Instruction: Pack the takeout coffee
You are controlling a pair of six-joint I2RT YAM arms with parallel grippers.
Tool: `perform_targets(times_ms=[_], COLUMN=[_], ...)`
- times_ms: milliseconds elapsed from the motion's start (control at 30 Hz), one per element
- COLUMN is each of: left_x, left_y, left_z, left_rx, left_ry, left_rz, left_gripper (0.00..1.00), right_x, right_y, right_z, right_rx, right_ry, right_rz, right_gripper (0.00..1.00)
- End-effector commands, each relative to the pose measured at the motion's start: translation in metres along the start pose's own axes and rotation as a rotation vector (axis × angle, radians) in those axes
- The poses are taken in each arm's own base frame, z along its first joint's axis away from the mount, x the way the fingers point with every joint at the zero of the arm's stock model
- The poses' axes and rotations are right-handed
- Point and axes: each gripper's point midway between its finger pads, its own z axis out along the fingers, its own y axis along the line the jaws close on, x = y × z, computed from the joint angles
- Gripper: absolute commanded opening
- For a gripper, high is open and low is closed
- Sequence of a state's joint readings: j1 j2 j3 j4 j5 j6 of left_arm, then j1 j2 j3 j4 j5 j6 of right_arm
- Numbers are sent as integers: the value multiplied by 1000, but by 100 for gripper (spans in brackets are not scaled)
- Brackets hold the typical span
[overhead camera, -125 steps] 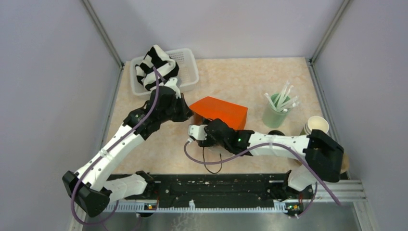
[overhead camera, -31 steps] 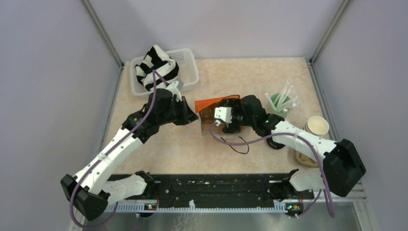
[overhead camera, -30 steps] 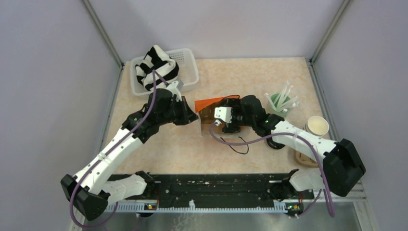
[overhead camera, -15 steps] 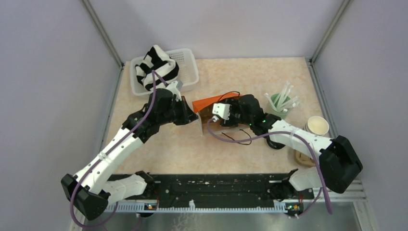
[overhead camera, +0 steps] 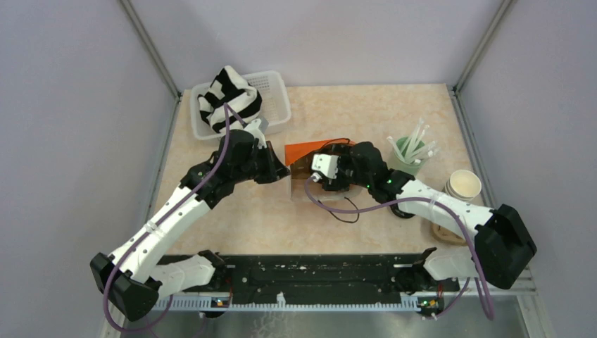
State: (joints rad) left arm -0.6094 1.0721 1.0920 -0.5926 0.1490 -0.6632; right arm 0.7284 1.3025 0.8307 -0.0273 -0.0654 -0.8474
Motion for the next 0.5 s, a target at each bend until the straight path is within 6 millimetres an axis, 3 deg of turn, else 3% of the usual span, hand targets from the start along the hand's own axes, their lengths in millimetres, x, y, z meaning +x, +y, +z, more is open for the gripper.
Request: perform_targets(times_ms=[0, 267, 467], left_x=[-3, -4, -6], left_y=[1, -4, -6], left_z=[-2, -1, -1], left_rx=[-6, 16, 24], left_ry=[-12, -9, -9], left_rz=[21, 36, 43], left_gripper=[0, 0, 0], right_x=[-35, -57, -32], right_y=[1, 18, 6], right_z=[-15, 4, 26], right_rx=[-24, 26, 174], right_ry=[-47, -6, 198], right_rz=[27, 204, 204], right_gripper=[81, 81, 76])
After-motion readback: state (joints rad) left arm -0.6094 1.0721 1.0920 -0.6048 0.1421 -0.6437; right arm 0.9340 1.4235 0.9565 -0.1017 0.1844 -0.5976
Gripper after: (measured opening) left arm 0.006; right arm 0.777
